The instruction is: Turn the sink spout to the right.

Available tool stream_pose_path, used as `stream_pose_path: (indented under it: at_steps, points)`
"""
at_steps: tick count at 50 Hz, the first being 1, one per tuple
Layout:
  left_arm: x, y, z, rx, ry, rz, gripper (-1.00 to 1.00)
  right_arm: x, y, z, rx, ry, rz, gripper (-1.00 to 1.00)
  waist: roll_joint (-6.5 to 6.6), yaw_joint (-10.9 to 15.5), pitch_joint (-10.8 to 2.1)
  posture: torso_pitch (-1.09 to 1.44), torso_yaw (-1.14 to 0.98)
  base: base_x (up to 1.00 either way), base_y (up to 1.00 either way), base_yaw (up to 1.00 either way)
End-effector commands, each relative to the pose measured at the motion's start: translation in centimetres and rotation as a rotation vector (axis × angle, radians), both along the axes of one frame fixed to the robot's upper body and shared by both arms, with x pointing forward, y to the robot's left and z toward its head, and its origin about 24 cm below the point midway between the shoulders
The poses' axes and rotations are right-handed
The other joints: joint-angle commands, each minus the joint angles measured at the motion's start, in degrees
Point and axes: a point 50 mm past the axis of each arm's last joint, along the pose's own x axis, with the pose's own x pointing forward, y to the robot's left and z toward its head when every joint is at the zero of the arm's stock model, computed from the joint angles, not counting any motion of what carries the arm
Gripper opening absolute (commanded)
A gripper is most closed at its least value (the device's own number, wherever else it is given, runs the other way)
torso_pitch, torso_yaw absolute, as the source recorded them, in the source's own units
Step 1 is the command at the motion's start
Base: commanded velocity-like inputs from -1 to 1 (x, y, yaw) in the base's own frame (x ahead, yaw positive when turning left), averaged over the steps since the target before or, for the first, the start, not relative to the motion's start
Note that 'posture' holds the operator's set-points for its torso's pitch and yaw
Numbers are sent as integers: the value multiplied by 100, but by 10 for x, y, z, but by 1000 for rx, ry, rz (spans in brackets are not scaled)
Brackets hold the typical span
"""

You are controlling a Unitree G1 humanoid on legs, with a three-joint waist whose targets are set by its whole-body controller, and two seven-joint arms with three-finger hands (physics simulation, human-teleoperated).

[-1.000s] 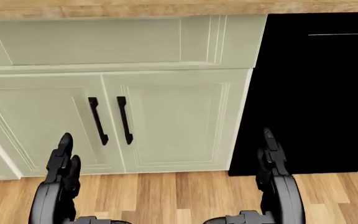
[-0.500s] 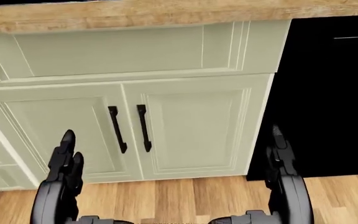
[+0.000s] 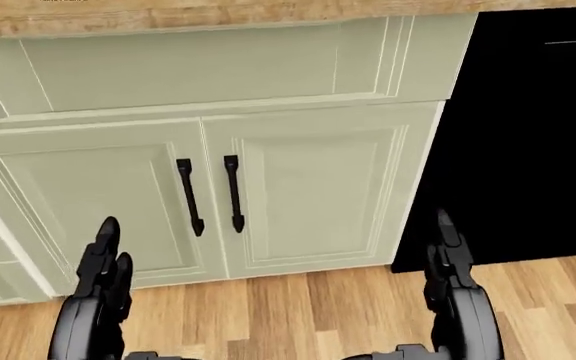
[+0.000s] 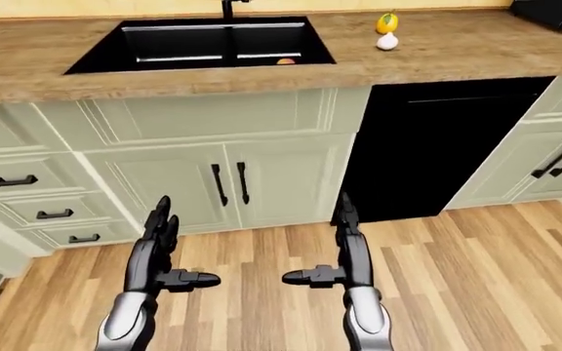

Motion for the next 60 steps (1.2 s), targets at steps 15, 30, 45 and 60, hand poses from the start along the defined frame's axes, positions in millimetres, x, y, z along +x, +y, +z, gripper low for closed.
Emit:
stream_pose_path:
  at_steps: [15, 30, 45, 60]
  points:
    - [2, 2, 26, 4, -121, 4, 100, 1, 2, 23, -13, -110, 11, 100, 21, -142, -73, 0, 0, 0, 34, 0]
    - [3, 3, 25, 3, -116, 6, 100, 0, 1, 22, 6, -119, 12, 100, 240, -78, -41, 0, 0, 0, 8, 0]
    - [2, 3, 26, 0, -120, 7, 100, 0, 2, 21, 8, -115, 16, 100, 109, -14, -119, 0, 0, 0, -3, 0]
    - [2, 3, 28, -4, -124, 7, 100, 1, 3, 24, 4, -123, 19, 100, -228, 140, 51, 0, 0, -5, -76, 0]
